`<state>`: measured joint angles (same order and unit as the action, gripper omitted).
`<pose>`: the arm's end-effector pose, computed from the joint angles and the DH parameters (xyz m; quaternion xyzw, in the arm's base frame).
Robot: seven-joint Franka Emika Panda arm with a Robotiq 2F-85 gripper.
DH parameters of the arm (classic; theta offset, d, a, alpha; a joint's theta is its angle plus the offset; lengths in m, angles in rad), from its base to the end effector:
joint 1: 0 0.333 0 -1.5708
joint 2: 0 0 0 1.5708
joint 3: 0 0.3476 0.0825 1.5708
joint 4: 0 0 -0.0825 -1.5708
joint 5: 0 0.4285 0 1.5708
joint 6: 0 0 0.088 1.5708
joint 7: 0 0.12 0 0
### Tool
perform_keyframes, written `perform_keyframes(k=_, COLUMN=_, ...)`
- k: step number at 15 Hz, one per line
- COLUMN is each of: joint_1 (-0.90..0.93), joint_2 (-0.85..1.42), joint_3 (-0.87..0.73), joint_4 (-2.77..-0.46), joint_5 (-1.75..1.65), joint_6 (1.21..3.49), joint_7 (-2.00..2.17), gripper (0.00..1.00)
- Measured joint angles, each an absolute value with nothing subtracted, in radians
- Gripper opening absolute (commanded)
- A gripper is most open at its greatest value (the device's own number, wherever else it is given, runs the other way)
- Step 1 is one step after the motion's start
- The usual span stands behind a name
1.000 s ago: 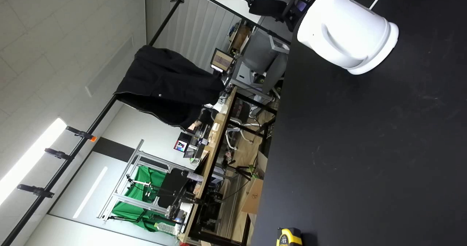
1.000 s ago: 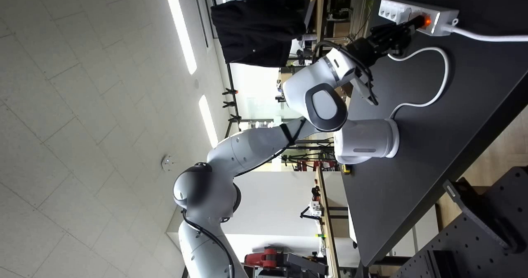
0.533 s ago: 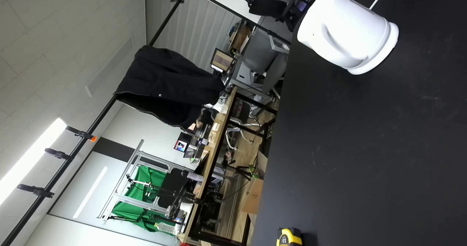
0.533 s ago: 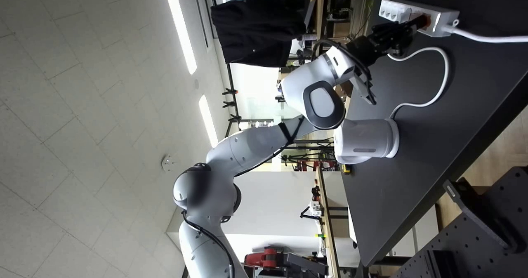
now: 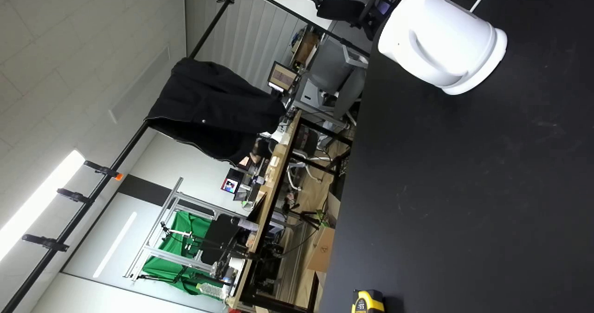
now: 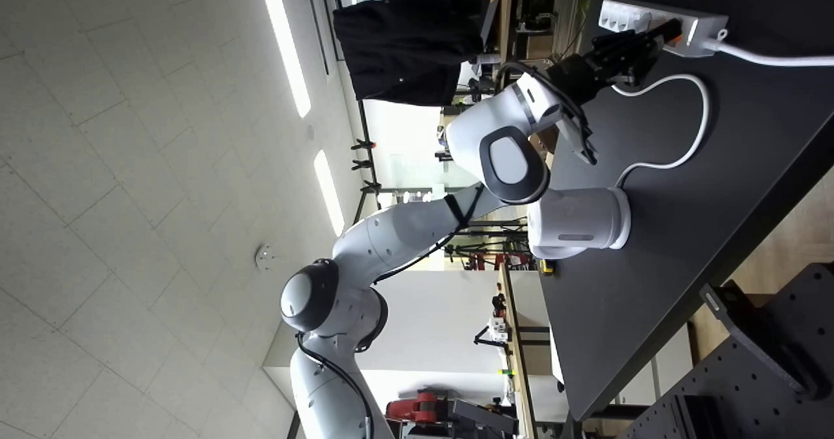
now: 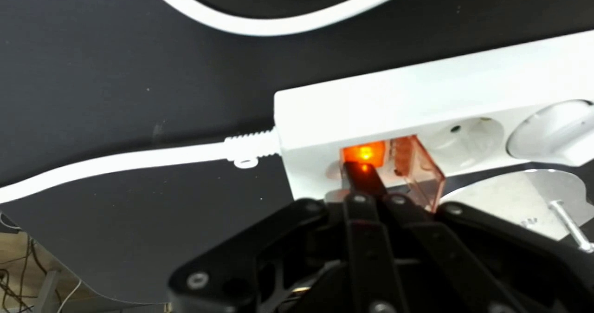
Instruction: Switch off the extension cable
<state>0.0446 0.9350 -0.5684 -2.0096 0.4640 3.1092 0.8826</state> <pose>0.5351 -0.3573 0.0616 0.6736 -0.6970 0.2112 0.1257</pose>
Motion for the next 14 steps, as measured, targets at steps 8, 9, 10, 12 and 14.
perform_keyframes(k=8, joint_1=0.103, joint_2=0.952, joint_3=-0.618, joint_4=-2.011, joint_5=0.464, joint_6=3.061, joint_7=0.895, gripper=0.0)
perform_keyframes(k=9, joint_1=0.104, joint_2=0.948, joint_3=-0.623, joint_4=-2.009, joint_5=0.463, joint_6=3.038, joint_7=0.898, gripper=0.0)
perform_keyframes(k=10, joint_1=0.101, joint_2=0.942, joint_3=-0.625, joint_4=-2.006, joint_5=0.462, joint_6=3.01, joint_7=0.901, gripper=0.0)
perform_keyframes(k=12, joint_1=0.083, joint_2=0.924, joint_3=-0.625, joint_4=-1.994, joint_5=0.451, joint_6=2.936, joint_7=0.903, gripper=0.0)
perform_keyframes(k=14, joint_1=0.05, joint_2=0.904, joint_3=-0.615, joint_4=-1.976, joint_5=0.443, joint_6=2.858, joint_7=0.903, gripper=0.0)
